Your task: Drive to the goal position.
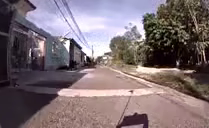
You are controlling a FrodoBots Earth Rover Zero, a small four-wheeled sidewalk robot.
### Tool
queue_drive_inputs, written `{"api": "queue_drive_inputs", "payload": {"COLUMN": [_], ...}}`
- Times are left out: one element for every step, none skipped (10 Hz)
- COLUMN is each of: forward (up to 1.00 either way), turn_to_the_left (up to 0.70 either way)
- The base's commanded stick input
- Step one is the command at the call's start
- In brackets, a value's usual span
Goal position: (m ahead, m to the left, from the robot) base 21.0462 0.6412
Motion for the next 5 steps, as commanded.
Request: {"api": "queue_drive_inputs", "payload": {"forward": [0.0,0.0,0.0,0.5,0.5], "turn_to_the_left": [0.0,0.0,0.0,0.0,0.0]}}
